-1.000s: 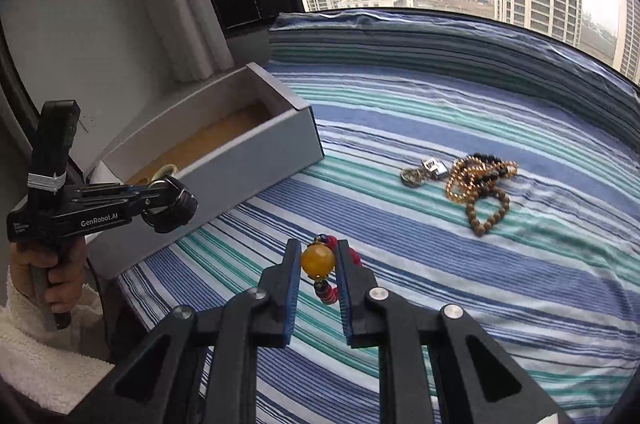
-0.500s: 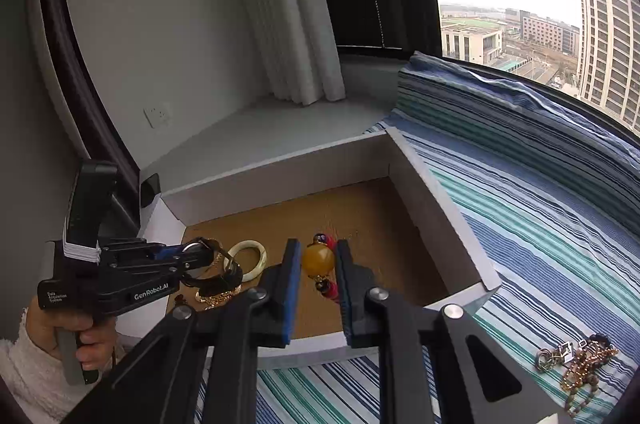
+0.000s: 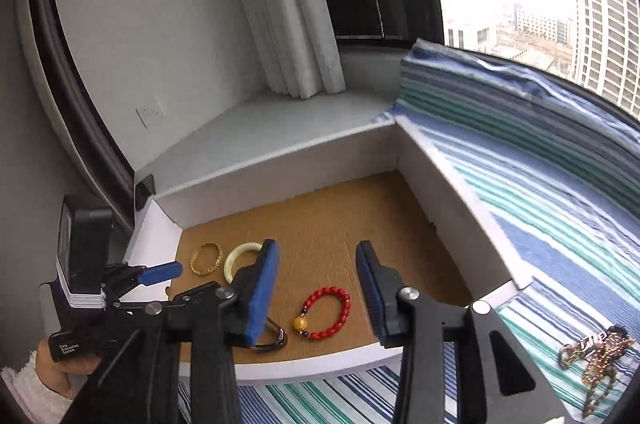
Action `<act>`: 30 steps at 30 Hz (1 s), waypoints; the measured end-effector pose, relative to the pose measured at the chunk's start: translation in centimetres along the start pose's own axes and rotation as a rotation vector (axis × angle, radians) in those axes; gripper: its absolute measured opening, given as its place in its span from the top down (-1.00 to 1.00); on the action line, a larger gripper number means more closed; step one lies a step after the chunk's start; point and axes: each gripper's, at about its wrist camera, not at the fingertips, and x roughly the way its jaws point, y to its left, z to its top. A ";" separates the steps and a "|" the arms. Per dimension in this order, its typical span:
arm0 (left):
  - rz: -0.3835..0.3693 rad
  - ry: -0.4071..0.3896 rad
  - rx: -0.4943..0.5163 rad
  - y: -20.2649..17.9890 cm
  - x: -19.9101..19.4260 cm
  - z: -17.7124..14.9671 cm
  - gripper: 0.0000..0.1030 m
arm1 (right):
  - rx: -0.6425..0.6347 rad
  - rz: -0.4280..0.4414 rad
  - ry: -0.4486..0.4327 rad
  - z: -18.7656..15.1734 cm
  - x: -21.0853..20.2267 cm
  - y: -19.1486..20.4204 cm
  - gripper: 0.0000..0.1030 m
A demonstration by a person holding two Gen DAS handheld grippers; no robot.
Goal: Organize jewelry
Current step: 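Withdraw both grippers from the box back over the jewelry pile, then pull the silver pendant free with the left gripper while the right frees the wooden bracelet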
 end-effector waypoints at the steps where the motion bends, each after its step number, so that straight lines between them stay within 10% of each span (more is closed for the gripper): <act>1: -0.021 -0.030 0.011 -0.7 -1.2 0.0 -0.61 | -0.011 -0.026 -0.032 -0.2 -1.8 -0.1 -0.06; 7: -0.198 -0.083 0.155 -8.1 -4.0 -2.8 -0.83 | 0.013 -0.198 -0.082 -6.1 -9.3 -2.7 -0.18; 18: -0.396 0.203 0.459 -23.0 2.0 -15.2 -0.84 | 0.274 -0.605 0.139 -25.5 -15.9 -11.1 -0.18; 30: -0.361 0.221 0.560 -26.0 3.9 -19.2 -0.84 | 0.374 -0.609 0.130 -29.3 -17.0 -13.6 -0.18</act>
